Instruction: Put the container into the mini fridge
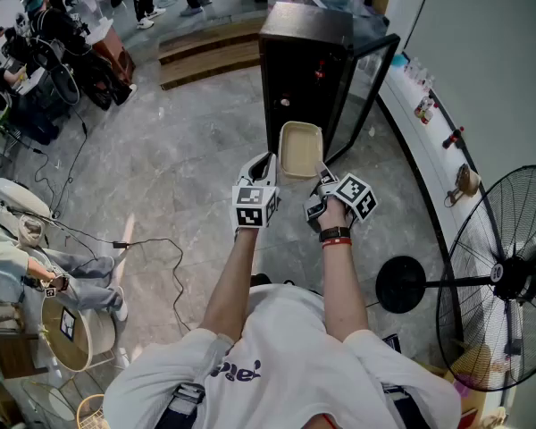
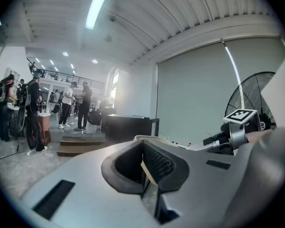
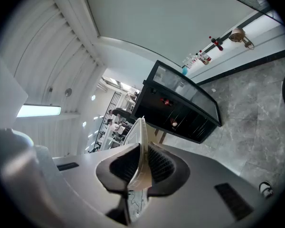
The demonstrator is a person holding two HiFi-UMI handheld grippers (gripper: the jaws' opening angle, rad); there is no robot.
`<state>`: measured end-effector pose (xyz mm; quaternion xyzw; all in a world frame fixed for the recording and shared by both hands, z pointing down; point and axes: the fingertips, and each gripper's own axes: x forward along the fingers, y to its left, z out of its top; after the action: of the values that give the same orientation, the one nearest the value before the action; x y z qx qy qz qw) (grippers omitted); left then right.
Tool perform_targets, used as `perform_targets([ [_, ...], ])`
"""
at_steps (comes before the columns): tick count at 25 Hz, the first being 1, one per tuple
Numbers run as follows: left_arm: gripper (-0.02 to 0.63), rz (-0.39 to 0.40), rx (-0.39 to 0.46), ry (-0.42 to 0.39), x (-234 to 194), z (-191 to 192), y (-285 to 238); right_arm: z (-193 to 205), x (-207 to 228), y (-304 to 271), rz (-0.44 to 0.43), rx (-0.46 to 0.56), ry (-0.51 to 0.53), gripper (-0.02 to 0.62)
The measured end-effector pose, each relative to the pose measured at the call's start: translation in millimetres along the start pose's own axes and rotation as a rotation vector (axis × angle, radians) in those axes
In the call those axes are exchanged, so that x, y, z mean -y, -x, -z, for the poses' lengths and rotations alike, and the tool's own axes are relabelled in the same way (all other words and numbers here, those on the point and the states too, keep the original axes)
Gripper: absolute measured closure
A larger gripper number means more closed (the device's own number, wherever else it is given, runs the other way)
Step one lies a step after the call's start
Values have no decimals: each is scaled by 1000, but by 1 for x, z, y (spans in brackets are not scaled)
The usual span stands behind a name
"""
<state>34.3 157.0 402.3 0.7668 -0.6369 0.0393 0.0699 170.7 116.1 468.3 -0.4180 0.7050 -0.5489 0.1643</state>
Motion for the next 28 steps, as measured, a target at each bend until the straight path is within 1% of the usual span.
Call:
perform_targets([
  [6,583,-17,-29,10,11,12,21,5,11,20,34,-27,13,532],
  [10,583,-34,-27,11,0,6,23,5,4,11,23,-32,4,532],
  [13,583,-39,-39,26,-10,10,20,11,0,2,18,-43,-8,532],
  [18,583,-17,-42,30,-21,12,-8,6,-2,-24,2,-44,-19,531],
  [28,583,1,-8,36,-65,-16,-71,-16,-25,-94,-32,-31,-23,531],
])
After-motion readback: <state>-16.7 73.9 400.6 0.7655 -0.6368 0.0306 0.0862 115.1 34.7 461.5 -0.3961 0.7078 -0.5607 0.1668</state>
